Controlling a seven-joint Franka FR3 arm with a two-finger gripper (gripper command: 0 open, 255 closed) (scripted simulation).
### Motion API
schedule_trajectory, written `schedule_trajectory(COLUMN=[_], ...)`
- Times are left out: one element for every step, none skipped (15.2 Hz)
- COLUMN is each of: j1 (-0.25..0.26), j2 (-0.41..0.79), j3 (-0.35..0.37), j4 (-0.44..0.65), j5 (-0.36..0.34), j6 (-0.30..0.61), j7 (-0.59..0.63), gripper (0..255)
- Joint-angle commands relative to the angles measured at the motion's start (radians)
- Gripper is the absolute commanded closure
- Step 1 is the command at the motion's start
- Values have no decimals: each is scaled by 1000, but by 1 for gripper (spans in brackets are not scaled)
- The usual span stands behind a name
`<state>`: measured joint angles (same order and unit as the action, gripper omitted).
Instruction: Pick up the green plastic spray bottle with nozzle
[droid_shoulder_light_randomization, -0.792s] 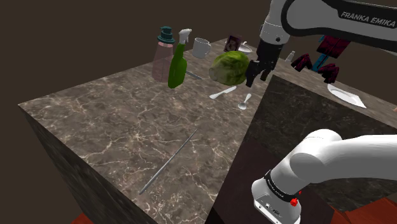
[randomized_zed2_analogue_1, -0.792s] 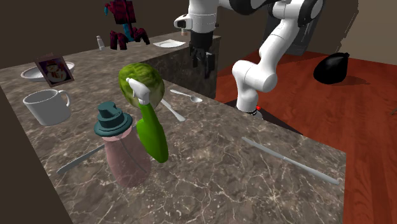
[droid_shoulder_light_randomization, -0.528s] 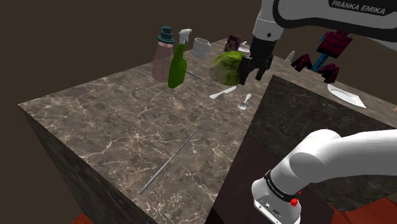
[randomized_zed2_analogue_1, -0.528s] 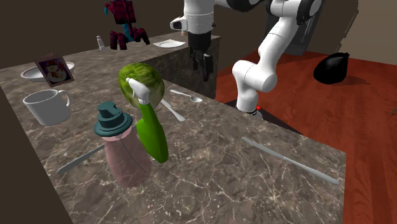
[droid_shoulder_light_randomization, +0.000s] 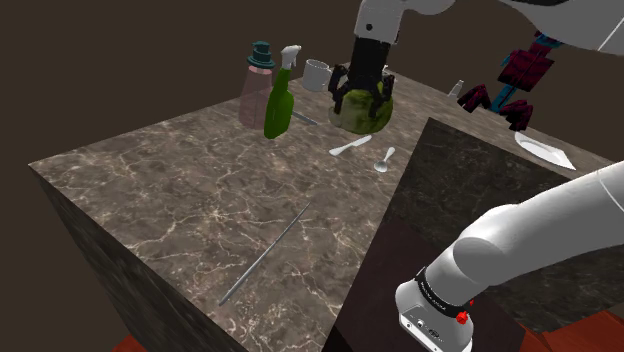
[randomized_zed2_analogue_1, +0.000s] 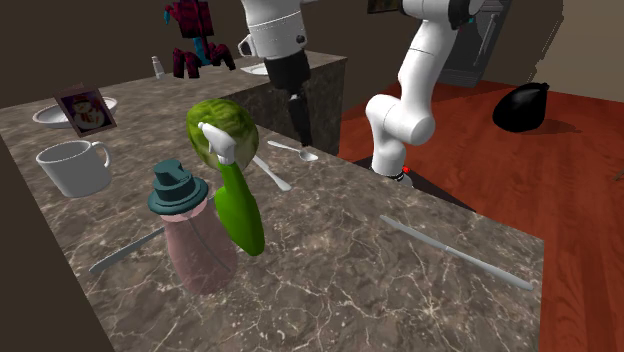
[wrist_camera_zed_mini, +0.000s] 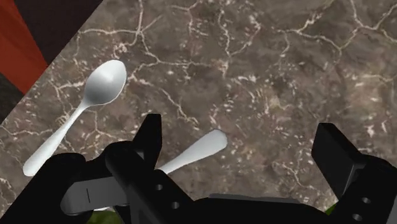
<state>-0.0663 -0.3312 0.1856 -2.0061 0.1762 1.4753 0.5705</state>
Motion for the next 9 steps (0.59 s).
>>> schedule_trajectory(j1=[-11, -15, -19, -22, -25, -28, -31, -33, -36], j2=[79, 119, 159, 199, 238, 277, 316, 354, 392], j3=[7, 10, 11, 12, 12, 11, 9, 6, 3], j4=[72, 112, 151, 191, 230, 270, 310, 349, 389], j5=[48, 70, 91, 113, 134, 155, 176, 196, 217], j6=[-9, -12, -15, -17, -19, -20, -20, -20, -19], j7=[99, 146, 192, 237, 282, 326, 370, 413, 455], gripper=[0, 0, 0, 0, 0, 0, 0, 0, 0])
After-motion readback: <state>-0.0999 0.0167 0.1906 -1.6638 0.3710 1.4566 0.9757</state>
